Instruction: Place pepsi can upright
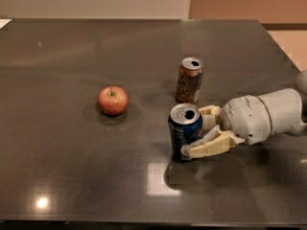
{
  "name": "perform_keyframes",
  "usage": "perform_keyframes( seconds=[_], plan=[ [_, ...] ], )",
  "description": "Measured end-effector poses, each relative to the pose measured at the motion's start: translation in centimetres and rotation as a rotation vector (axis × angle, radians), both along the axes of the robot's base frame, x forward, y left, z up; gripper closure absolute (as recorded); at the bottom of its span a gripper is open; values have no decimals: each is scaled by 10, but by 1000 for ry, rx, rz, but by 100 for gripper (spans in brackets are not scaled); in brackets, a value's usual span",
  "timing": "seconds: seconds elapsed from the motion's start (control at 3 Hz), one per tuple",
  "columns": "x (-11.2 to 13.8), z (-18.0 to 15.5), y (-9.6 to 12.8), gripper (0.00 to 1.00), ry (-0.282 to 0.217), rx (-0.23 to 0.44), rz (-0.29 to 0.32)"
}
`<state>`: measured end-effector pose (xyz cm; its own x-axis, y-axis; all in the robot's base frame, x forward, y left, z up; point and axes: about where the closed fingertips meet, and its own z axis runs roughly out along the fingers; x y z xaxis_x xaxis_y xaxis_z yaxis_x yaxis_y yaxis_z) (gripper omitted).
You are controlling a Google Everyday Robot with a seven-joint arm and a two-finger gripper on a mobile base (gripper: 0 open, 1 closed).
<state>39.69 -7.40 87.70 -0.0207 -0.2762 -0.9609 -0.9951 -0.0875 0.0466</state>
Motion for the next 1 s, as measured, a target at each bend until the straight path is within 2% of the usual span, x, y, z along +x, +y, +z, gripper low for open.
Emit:
perform_keyframes(
  seconds=[0.33, 1.0],
  plan=[
    [2, 1, 2, 100, -11, 24, -4],
    [9, -14, 5, 59, 27, 54, 19]
  ],
)
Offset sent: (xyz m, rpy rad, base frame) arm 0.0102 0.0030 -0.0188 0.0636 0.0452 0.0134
